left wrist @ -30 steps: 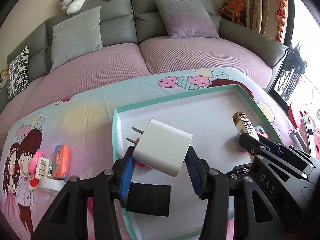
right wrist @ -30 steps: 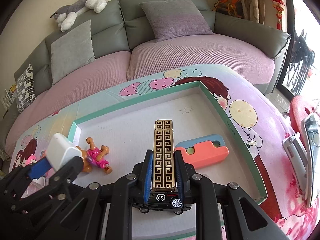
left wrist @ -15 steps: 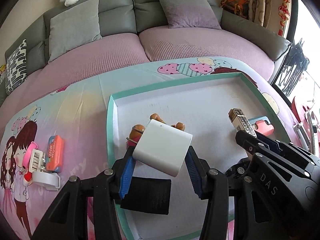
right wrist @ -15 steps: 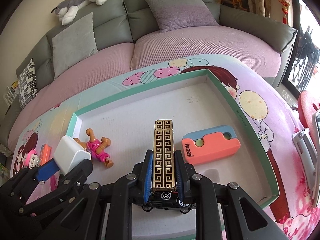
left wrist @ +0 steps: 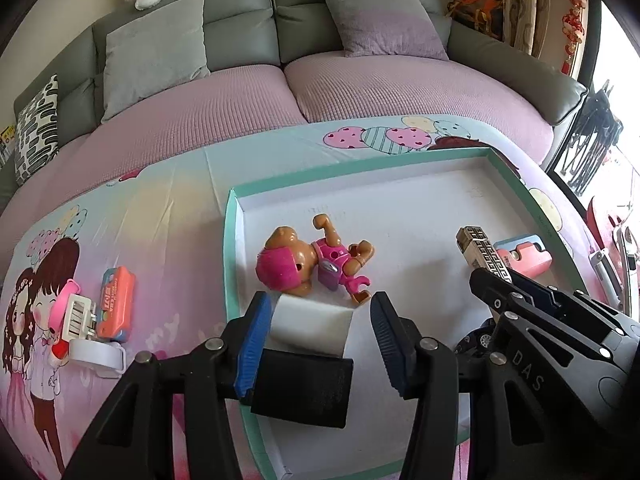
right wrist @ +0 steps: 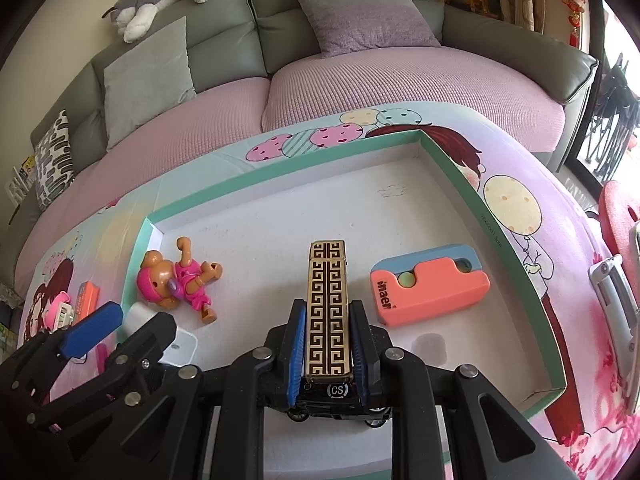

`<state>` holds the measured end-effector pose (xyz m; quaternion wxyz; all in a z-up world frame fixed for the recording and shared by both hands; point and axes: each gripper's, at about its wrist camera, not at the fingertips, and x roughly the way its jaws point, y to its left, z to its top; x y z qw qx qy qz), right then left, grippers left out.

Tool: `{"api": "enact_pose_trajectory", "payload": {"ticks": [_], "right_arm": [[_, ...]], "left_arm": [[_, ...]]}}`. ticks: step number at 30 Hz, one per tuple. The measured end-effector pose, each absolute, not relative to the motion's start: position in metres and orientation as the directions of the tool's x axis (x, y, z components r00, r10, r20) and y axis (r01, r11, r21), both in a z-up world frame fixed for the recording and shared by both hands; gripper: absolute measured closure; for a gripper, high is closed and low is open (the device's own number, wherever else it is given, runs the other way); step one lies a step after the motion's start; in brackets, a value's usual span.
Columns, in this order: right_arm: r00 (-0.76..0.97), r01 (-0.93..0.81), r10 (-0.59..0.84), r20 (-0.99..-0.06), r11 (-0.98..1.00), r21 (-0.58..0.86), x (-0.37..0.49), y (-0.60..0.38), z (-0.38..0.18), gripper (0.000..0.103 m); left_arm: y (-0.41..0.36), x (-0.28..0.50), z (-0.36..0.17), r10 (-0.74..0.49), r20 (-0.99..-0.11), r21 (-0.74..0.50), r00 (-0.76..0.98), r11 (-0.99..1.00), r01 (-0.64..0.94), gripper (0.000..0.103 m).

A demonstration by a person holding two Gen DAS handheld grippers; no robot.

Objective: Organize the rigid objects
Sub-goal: 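Carry the adapter and patterned bar into the green tray and open both tools, then move both tools back over the remaining items on the bed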

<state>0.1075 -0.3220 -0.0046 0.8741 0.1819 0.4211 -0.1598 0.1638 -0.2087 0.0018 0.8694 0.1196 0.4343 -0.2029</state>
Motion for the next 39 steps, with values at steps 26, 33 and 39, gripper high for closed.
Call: {"api": "enact_pose_trajectory", "payload": {"ticks": [26, 33, 39], "right_arm": [[0.622, 0.383, -0.112, -0.775, 0.907, 0.176, 0.113, -0.307, 0.001, 0.079], [0.607, 0.366, -0.113, -0.787, 0.919, 0.150, 0.120, -0.296, -0.002, 0.064], [0.603, 0.368, -0.130, -0.787, 0.921, 0.131, 0.122, -0.293, -0.002, 0.033]], "left_arm": [[-0.147, 0.184, 0.020, -0.139, -0.785, 0.037, 0.604, 0.962, 0.270, 0.044], [-0.133, 0.190, 0.015, -0.080, -0.792, 0.059, 0.605, 0.977, 0.206, 0.015], [-0.115, 0.198, 0.008, -0.019, -0.798, 0.065, 0.602, 0.991, 0.118, 0.011]]}}
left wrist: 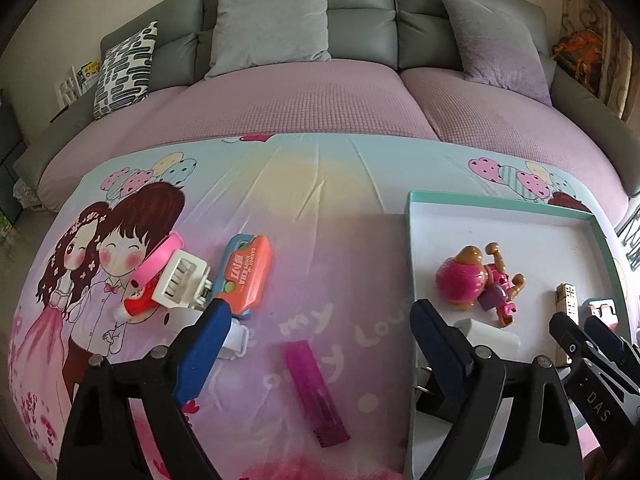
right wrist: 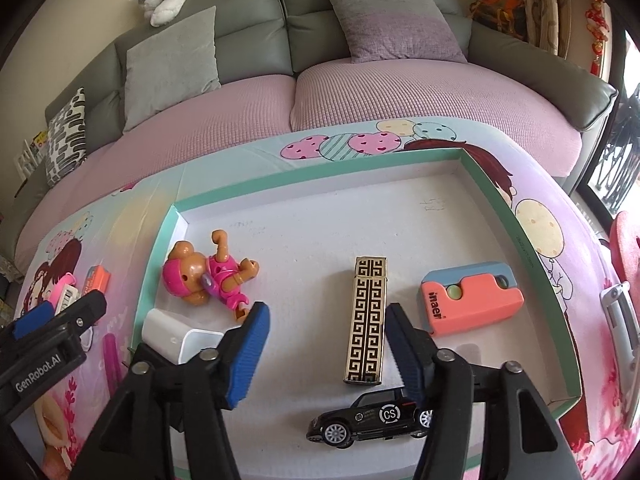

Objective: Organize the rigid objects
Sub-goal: 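Move both tools back over the remaining items on the bed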

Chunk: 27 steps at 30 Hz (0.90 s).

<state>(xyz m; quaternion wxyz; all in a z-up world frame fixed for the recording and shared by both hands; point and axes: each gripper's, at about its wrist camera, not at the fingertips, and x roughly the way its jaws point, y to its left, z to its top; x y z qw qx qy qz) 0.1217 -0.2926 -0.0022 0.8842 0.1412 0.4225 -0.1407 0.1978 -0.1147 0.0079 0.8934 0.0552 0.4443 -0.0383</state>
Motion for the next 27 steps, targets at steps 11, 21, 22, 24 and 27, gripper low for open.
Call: {"api": "enact_pose_trajectory", "payload": {"ticks": [11, 21, 22, 24, 27], "right_arm": [[0.588, 0.389, -0.152, -0.794, 0.914, 0.113, 0.124, -0.294, -0.006, 0.002], [0.600, 0.391, -0.160, -0.784, 0.913, 0.113, 0.123, -0.291, -0.006, 0.000], [0.599, 0.391, -0.160, -0.784, 0.913, 0.112, 0.123, -0.291, -0.006, 0.000], [0.596, 0.389, -0.162, -0.786, 0.915, 0.107, 0.124, -0.290, -0.006, 0.000], [0.600, 0.374, -0.163, -0.783, 0.923, 0.094, 0.127, -0.284, -0.004, 0.000]], "left_arm": [[-0.087, 0.206, -0.005, 0.042, -0.820, 0.050, 0.571, 0.999, -0.001, 0.007], [-0.079, 0.209, -0.011, 0.034, -0.832, 0.024, 0.554, 0.999, -0.026, 0.006], [-0.077, 0.210, -0.011, 0.037, -0.832, 0.026, 0.553, 0.999, -0.027, 0.006], [-0.075, 0.210, -0.010, 0.034, -0.833, 0.021, 0.552, 0.999, -0.029, 0.006], [-0.072, 0.210, -0.009, 0.035, -0.831, 0.018, 0.555, 0.999, -0.035, 0.006]]}}
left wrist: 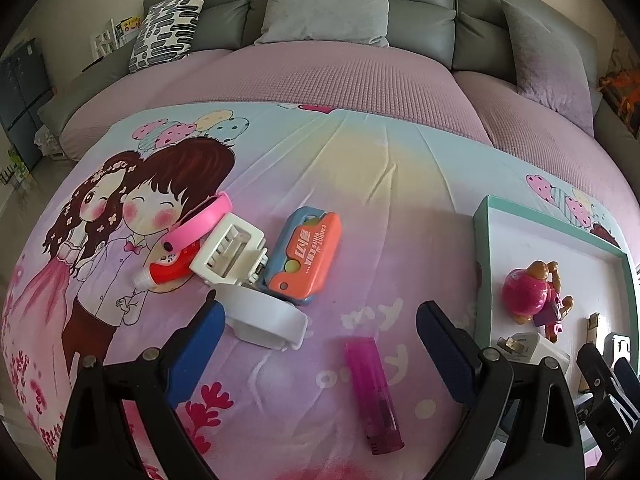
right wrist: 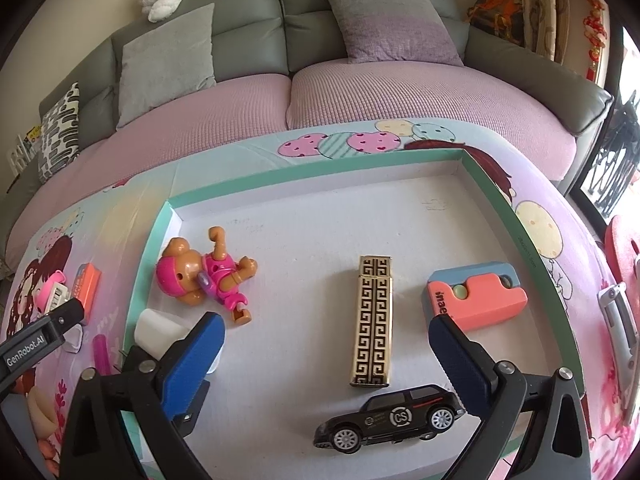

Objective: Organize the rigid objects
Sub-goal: 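Move both tools back over the remaining items on the bed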

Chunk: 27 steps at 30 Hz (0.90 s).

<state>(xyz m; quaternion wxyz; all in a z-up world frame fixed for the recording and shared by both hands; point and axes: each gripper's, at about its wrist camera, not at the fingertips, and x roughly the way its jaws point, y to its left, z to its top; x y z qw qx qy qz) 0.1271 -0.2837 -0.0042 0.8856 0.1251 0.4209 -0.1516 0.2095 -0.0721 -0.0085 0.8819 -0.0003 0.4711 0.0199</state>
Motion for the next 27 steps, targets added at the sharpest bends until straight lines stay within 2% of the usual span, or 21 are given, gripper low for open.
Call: {"api": "enact_pose_trajectory", "payload": {"ticks": [6, 20, 27], "right_arm": [[0.633, 0.306, -0.124, -0.764, 0.947, 0.100, 0.132, -0.262, 0.004, 0.000], [0.681, 0.092, 0.016, -0.732, 0.990, 0.107, 0.149, -0.180, 0.013, 0.000], [0.661, -0.017, 0.078, -0.747, 0.996, 0.089, 0.157, -0.138, 0.002, 0.000]], "left_arm": [[-0.059, 0.208, -0.001, 0.041, -0.830, 0.022, 0.557, 0.999, -0.040, 0.006], [0.008, 0.202, 0.013, 0.167, -0.808, 0.071, 0.564, 0.980, -0.188, 0.006], [0.047, 0.197, 0.011, 0.219, -0.810, 0.089, 0.544, 0.963, -0.254, 0.006]]}}
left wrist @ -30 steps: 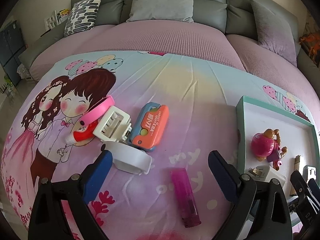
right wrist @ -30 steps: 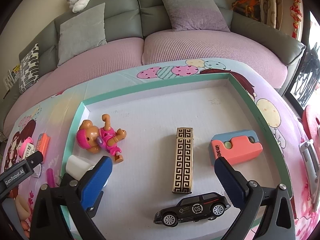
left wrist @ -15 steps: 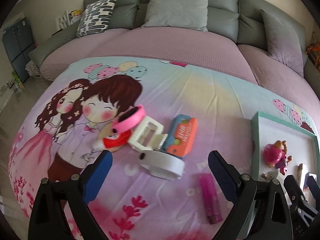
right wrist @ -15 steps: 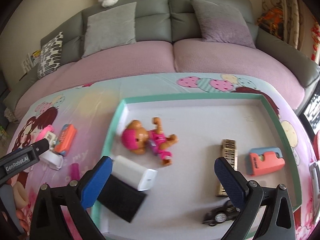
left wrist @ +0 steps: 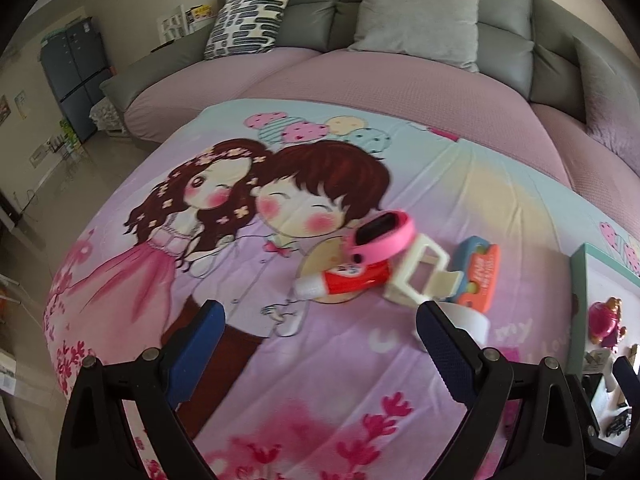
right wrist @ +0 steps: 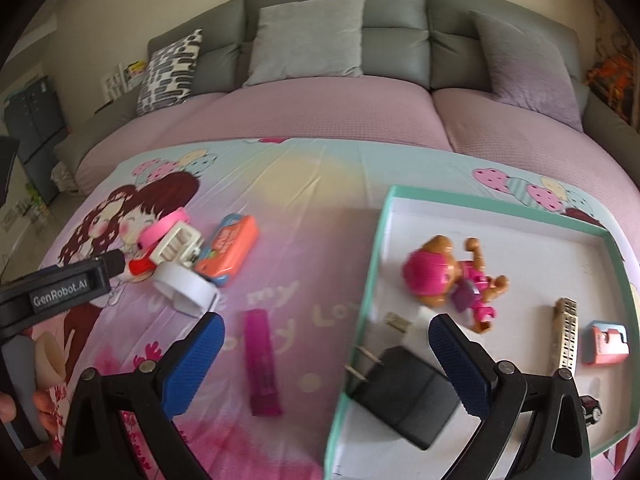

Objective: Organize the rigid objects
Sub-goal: 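Move both tools back over the remaining items on the bed, then grasp the white round band with the left tool while the right tool grasps the pink stick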

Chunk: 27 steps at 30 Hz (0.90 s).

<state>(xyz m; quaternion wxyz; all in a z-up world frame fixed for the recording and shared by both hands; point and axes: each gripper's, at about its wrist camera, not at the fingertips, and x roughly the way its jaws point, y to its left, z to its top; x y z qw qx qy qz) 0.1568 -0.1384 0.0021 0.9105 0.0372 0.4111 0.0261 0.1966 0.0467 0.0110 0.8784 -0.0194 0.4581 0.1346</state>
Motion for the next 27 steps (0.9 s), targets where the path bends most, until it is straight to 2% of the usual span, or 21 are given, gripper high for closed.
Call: {"api": "enact_pose_trajectory", "payload": {"ticks": [7, 12, 22, 27], "right_arm": [[0.638, -0.071, 0.110, -0.762, 0.994, 0.084, 0.162, -0.113, -0.008, 0.000], [0.633, -0.091, 0.117, -0.765, 0.993, 0.076, 0.163, -0.101, -0.010, 0.000], [0.630, -0.055, 0.106, -0.770, 0.994, 0.092, 0.165, -0.108, -0.010, 0.011], [0.649, -0.036, 0.084, -0.757, 0.996, 0.080, 0.161, -0.114, -0.001, 0.011]], "left_arm": [[0.088, 0.193, 0.005, 0.250, -0.821, 0.069, 0.514, 0.936, -0.345, 0.006], [0.101, 0.193, -0.002, 0.219, -0.836, 0.028, 0.503, 0.933, -0.360, 0.006], [0.066, 0.203, -0.008, 0.075, -0.845, -0.037, 0.529, 0.980, -0.198, 0.006], [0.043, 0.206, -0.011, -0.014, -0.848, -0.078, 0.529, 0.992, -0.100, 0.006]]}}
